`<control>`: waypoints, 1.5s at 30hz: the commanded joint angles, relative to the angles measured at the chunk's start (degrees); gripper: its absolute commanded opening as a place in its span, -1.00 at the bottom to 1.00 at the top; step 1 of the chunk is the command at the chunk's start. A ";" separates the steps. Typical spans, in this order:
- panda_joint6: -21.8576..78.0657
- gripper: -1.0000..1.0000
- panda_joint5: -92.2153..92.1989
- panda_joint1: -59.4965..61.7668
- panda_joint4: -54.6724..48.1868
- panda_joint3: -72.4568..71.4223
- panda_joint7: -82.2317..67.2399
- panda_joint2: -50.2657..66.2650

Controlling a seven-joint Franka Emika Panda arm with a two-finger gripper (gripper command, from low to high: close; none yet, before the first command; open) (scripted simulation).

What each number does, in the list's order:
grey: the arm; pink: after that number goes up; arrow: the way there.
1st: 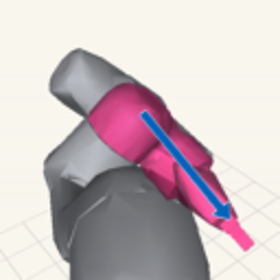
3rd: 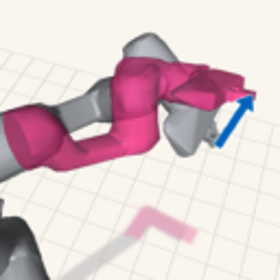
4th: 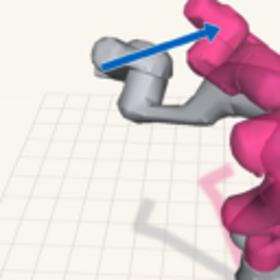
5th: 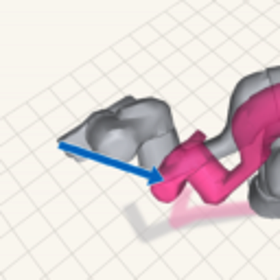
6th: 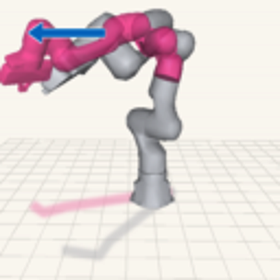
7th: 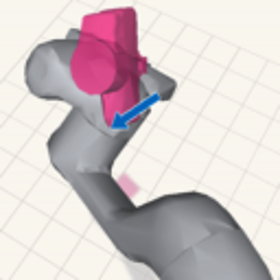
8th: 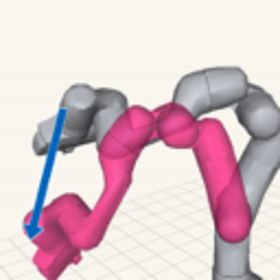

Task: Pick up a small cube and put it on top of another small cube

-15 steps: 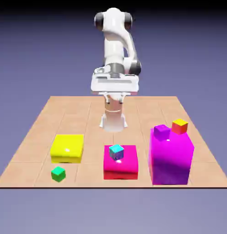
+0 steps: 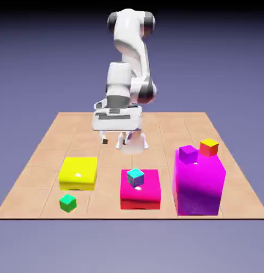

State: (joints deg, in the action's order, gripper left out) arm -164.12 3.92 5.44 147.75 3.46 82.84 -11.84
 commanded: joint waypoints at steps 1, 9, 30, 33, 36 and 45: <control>0.61 0.00 0.24 0.38 -0.82 0.21 2.50 1.29; 5.49 0.00 2.18 3.40 -7.36 1.92 22.43 11.56; 17.37 0.00 6.89 10.77 -23.28 6.08 70.97 36.59; 12.31 0.00 6.86 11.51 -24.49 5.98 71.22 42.81; 9.73 -1.00 6.84 11.89 -25.11 5.93 71.34 45.99; 20.06 -1.00 5.16 10.17 -22.61 0.35 62.33 31.61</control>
State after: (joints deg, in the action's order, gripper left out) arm -144.13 9.10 15.60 125.15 3.81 145.18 19.77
